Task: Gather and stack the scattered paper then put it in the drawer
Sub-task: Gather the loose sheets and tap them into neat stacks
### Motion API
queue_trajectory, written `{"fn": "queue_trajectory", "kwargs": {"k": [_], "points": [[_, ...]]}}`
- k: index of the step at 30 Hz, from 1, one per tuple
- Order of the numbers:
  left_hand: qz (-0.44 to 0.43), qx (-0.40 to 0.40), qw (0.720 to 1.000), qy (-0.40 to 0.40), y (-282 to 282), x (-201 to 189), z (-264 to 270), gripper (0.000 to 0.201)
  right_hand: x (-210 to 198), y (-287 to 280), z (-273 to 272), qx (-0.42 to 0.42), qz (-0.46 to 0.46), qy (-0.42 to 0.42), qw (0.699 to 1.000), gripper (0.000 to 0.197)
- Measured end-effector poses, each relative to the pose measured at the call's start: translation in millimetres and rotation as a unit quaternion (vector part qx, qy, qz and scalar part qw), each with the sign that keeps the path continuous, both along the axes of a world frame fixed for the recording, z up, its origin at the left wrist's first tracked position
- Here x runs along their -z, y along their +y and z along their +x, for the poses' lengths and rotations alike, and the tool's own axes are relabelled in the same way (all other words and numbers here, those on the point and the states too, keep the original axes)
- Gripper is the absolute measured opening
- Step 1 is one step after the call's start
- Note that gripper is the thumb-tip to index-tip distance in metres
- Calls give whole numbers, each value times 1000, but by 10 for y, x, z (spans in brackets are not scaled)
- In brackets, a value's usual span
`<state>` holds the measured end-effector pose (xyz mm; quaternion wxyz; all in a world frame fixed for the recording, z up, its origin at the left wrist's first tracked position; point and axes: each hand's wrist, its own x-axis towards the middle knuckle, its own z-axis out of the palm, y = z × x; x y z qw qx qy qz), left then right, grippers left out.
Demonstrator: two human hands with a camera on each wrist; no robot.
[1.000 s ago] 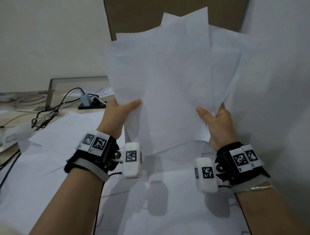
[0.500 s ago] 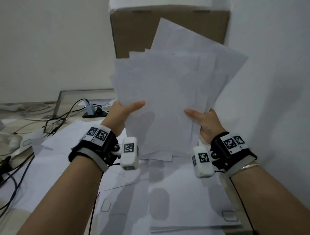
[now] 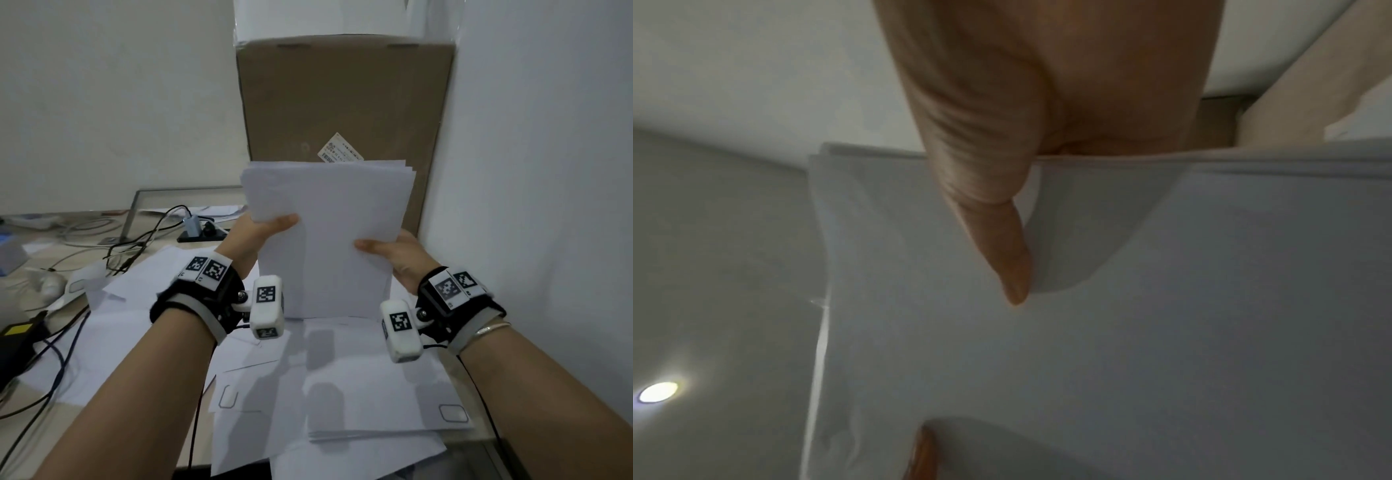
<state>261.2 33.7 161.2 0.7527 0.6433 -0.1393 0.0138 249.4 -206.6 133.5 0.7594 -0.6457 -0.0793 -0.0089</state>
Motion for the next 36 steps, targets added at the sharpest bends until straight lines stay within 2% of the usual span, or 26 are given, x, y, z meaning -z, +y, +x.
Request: {"fn": "queue_trajectory", "kwargs": {"k": [1, 2, 4, 5, 8, 13, 18, 22, 27, 29, 31, 33, 36], "points": [[2, 0, 1000, 18, 7, 98, 11, 47, 73, 8, 5, -3, -13, 19, 1000, 78], [6, 2, 999, 40, 7, 220, 20, 48, 156, 14, 13, -6, -30, 41, 999, 73], [20, 1, 996, 88, -1, 451, 9, 48, 315, 28, 2, -23, -69, 79, 994, 46], [31, 1, 994, 107, -8, 536, -6, 49, 385, 34, -2, -31, -91, 89, 991, 41], [55, 9, 991, 124, -18, 621, -4, 51, 527, 37, 8, -12, -122, 100, 987, 48], [77, 17, 990, 117, 9, 536, -12, 47, 486, 10, -30, 11, -91, 119, 989, 42], [88, 35, 979, 181, -31, 778, -142, 45, 659, -3, -90, -25, -181, 170, 968, 43], [81, -24, 975, 206, -93, 779, -137, 42, 708, 51, -157, 39, -180, 137, 973, 40], [89, -10, 971, 223, -59, 680, -193, 29, 579, 42, -205, 66, -195, 111, 972, 36], [86, -32, 970, 224, 3, 692, -201, 27, 505, 64, -231, 54, -187, 87, 977, 28], [93, -91, 964, 231, 134, 737, -164, 30, 447, 107, -256, 40, -172, 77, 981, 12], [130, -166, 945, 249, 350, 815, -91, 40, 430, 115, -222, 74, -165, 96, 979, 19], [181, -244, 911, 279, 689, 1007, 29, 54, 484, 31, -72, 134, -236, 160, 949, 17]]}}
